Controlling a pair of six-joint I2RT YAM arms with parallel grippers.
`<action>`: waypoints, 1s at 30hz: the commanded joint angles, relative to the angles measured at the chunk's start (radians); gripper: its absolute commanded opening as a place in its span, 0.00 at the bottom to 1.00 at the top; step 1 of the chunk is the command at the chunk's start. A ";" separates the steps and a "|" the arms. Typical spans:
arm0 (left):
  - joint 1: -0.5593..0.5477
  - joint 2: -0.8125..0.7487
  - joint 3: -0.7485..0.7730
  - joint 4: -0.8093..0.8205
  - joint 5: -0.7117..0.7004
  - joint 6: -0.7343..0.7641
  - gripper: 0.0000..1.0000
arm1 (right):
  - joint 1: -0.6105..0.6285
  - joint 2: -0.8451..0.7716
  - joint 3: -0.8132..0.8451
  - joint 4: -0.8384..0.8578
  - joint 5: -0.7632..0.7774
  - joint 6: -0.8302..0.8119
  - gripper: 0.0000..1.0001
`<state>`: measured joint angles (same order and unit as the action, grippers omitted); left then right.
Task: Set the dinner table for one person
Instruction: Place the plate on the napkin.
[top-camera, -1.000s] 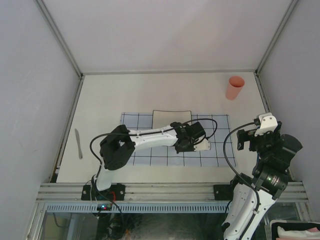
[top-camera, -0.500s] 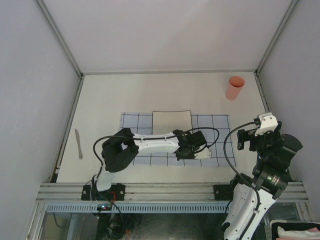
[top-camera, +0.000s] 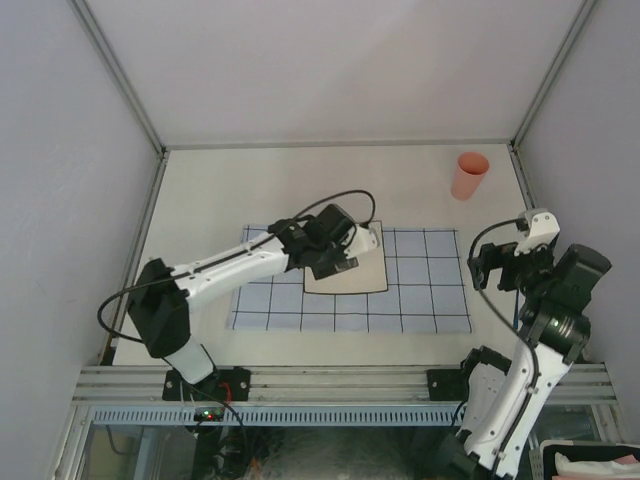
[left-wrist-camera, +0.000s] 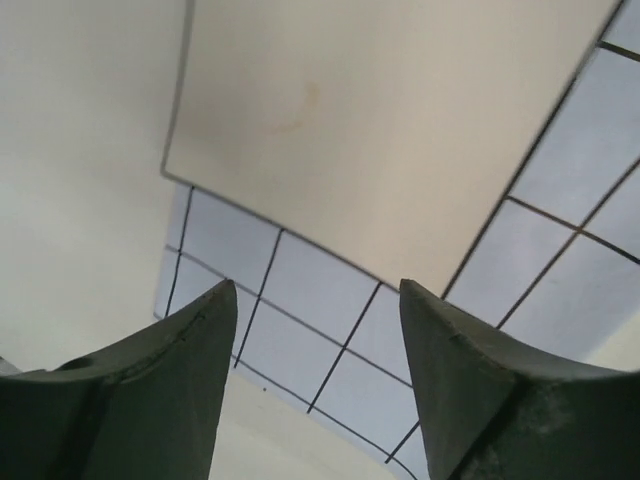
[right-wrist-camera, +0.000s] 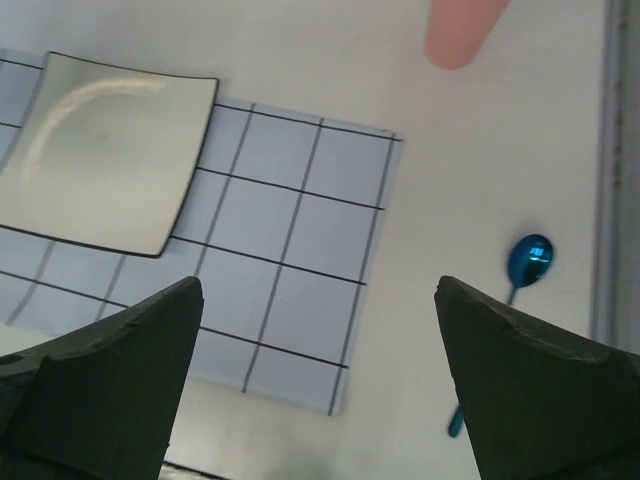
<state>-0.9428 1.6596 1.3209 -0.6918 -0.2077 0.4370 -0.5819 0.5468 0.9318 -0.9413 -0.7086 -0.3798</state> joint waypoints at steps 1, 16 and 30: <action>0.121 -0.098 -0.008 0.005 0.054 -0.033 0.73 | 0.044 0.175 0.077 -0.006 -0.113 0.099 1.00; 0.425 0.043 -0.078 0.133 0.597 -0.278 0.74 | 0.627 0.807 0.193 0.257 0.034 0.184 1.00; 0.590 0.167 -0.128 0.188 0.727 -0.359 0.71 | 0.818 1.334 0.392 0.380 0.004 0.236 1.00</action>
<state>-0.4137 1.7973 1.2160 -0.5335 0.4435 0.1154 0.2062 1.8374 1.2541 -0.6174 -0.6731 -0.1616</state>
